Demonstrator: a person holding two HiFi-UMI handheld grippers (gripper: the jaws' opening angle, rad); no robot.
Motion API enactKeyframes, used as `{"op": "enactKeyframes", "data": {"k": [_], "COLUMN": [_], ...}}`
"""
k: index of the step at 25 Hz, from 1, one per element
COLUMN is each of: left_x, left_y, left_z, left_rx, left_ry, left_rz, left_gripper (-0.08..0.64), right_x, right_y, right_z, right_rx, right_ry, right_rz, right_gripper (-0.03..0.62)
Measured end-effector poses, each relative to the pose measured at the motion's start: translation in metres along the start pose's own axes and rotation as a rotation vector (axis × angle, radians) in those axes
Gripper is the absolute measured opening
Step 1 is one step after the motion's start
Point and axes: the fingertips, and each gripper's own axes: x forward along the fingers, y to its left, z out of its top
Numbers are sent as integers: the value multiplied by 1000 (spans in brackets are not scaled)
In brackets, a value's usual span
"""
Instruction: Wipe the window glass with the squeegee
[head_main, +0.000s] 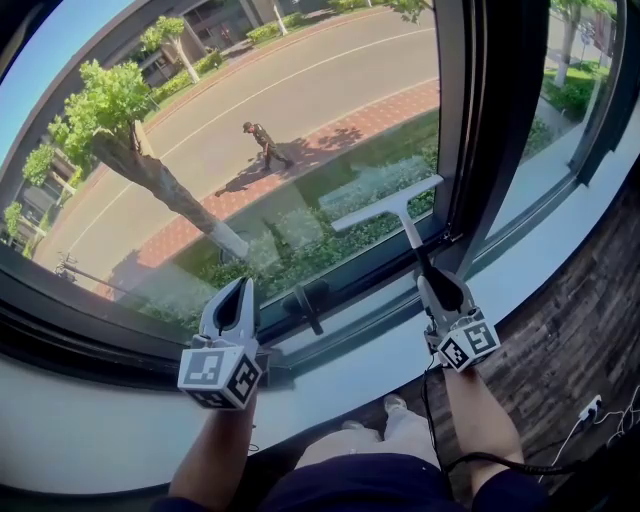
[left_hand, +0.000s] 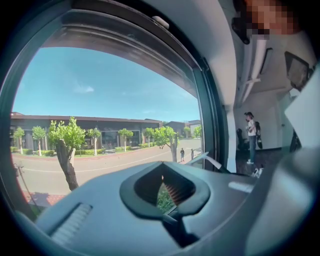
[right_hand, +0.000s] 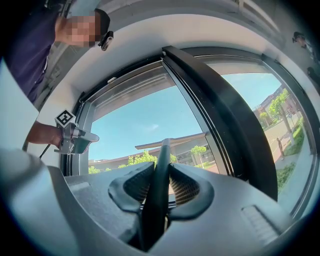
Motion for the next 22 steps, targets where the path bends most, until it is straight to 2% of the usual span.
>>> {"op": "enactKeyframes", "data": {"k": [4,8,16,22], "left_x": [1,2,1,-9], "left_y": [-6,-12,-20,-15], "left_z": [-16,-39,-56,-64], "left_rx": [0,-17,-25,-14], "left_ry": [-18,18,38,83], "left_rz": [4,-1,3,34], "left_gripper": [5,5,5,5], "right_x": [-5,-9,-16,-20], "right_y": [-3,-6,-12,-12], "right_z": [-11,-21,-43,-56], "right_rx": [-3,-11,2,11], "right_ry": [25,57,112,119], "right_rz": [-4,-3,-5,10], "right_gripper": [103,103,103,103]}}
